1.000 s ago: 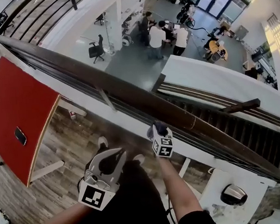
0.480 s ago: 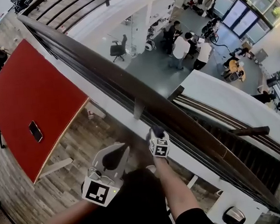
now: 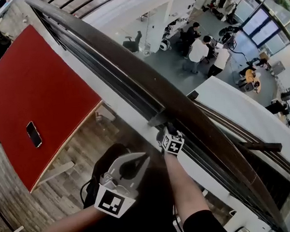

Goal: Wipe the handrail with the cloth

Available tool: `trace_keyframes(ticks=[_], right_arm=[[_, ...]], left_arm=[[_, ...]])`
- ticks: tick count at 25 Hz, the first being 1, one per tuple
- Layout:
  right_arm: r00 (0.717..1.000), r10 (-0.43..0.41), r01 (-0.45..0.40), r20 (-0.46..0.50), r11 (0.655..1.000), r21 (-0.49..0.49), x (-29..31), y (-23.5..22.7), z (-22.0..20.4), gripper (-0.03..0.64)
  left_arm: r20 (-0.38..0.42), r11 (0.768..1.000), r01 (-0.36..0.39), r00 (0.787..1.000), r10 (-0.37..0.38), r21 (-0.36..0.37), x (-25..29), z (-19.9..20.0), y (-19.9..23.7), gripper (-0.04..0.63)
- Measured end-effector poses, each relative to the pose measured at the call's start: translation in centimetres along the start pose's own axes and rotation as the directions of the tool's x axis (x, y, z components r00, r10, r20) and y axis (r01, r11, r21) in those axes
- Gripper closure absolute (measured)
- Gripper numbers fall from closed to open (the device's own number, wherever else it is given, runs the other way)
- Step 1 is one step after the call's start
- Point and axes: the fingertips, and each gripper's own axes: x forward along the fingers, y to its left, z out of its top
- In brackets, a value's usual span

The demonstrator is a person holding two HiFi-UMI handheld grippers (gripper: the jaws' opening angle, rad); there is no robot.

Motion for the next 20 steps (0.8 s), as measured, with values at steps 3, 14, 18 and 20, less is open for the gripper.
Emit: trace_keyframes(ticks=[3,14,18,20], right_arm=[[1.000,-0.002,0.001,-0.024,1.000,-0.024,1.0,-0.2,-0.4,0.491],[0.999,0.005,-0.007,-0.041,0.999,-0.038,0.5,-1.5,-1.1,0.486],[0.999,0.003,-0.003,-0.039,1.000,-0.019,-0.4,-2.3,-1.8,0.486],[0.999,-0.002,0.002,-0.038,1.000,-0.006,-0.7,-2.6,-2.0,0.486]], left_arm=[[-0.014,1.000,-0.009,1.000,0.009,-0.012,-0.3,-1.0,0.5,0.597],[-0.038,0.999,0.004,0.999,-0.005,-0.045,0.3,-1.3,-1.1,0.597],[-0.046,0.998,0.035,0.998,-0.037,-0.050,0.7,-1.1,-2.4,0.597],[-0.053,0.998,0.044,0.998,-0.047,-0.051,0.8,-1.2,-2.7,0.597]])
